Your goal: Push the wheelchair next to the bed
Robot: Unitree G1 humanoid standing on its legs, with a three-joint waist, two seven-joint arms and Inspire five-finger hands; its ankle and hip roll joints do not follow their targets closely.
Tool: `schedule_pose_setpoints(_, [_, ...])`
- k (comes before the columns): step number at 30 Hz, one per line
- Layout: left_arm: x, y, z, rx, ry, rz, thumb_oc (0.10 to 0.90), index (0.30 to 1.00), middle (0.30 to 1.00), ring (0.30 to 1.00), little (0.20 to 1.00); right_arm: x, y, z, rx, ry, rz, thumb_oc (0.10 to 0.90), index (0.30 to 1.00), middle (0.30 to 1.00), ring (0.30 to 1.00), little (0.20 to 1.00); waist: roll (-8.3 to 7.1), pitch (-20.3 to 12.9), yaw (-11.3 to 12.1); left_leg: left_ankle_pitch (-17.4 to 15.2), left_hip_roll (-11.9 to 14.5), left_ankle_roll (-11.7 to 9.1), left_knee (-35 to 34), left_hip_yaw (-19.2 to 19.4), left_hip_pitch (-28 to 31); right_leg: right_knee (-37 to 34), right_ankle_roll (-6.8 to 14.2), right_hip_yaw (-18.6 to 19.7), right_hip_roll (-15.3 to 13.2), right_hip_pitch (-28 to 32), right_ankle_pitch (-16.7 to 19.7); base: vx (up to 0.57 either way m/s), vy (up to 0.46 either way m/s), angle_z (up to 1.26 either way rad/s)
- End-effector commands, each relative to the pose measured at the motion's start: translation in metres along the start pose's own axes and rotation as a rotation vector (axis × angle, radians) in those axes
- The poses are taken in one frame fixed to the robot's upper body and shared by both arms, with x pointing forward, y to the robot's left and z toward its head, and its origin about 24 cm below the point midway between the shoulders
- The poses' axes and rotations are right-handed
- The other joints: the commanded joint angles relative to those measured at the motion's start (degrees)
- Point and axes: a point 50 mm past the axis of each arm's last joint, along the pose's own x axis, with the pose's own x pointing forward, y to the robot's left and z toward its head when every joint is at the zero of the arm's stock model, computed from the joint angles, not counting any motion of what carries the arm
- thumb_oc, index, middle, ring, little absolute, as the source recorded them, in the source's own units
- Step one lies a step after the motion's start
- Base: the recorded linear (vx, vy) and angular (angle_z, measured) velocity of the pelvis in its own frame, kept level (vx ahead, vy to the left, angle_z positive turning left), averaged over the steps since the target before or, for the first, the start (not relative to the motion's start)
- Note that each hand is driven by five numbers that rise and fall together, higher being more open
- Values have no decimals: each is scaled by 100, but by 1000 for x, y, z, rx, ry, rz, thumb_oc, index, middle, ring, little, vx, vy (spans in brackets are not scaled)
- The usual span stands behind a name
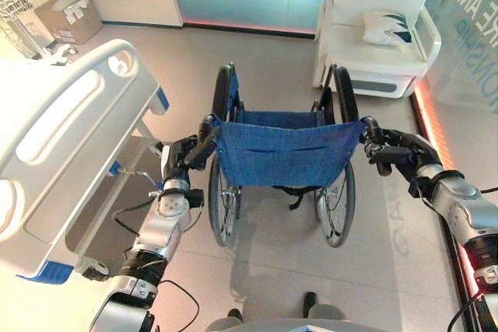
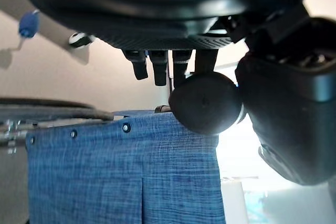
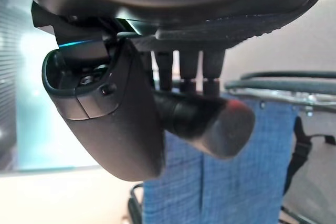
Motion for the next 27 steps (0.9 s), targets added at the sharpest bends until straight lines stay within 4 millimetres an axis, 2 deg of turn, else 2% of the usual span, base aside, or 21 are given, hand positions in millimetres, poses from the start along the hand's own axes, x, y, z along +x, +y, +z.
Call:
schedule_pose_setpoints(1, [13, 7, 64, 141, -273, -65, 800, 900, 900, 900, 900, -2, 87, 63, -18, -359, 529, 400, 300, 300, 300, 300, -302, -428, 301, -292, -595, 264, 146, 114, -282, 541, -35, 38, 246, -66, -525, 0, 0, 0])
schedule_pose_setpoints(9, [25, 11, 83, 249, -270, -103, 800, 900, 900, 900, 900, 3, 93, 63, -30, -338, 548, 400, 300, 300, 300, 300, -209, -478, 246, -288, -612, 253, 159, 118, -260, 545, -11, 50, 227, -58, -512, 0, 0, 0])
schedule_pose_setpoints(14, [29, 8, 79, 327, -203, -179, 800, 900, 900, 900, 900, 4, 95, 65, -45, -332, 551, 400, 300, 300, 300, 300, -163, -459, 206, -297, -615, 268, 174, 136, -249, 567, -12, 86, 231, -68, -515, 0, 0, 0])
schedule_pose_setpoints(19, [36, 12, 68, 396, -35, -283, 800, 900, 900, 900, 900, 7, 96, 70, -66, -324, 562, 400, 300, 300, 300, 300, -90, -470, 145, -290, -631, 275, 166, 152, -223, 568, 8, 141, 241, -68, -504, 0, 0, 0])
schedule_pose_setpoints(27, [51, 12, 67, 329, 147, -328, 800, 900, 900, 900, 900, 13, 108, 73, -77, -297, 595, 400, 300, 300, 300, 300, -6, -488, 14, -273, -644, 280, 147, 194, -210, 555, 35, 226, 250, -103, -459, 13, 5, -1])
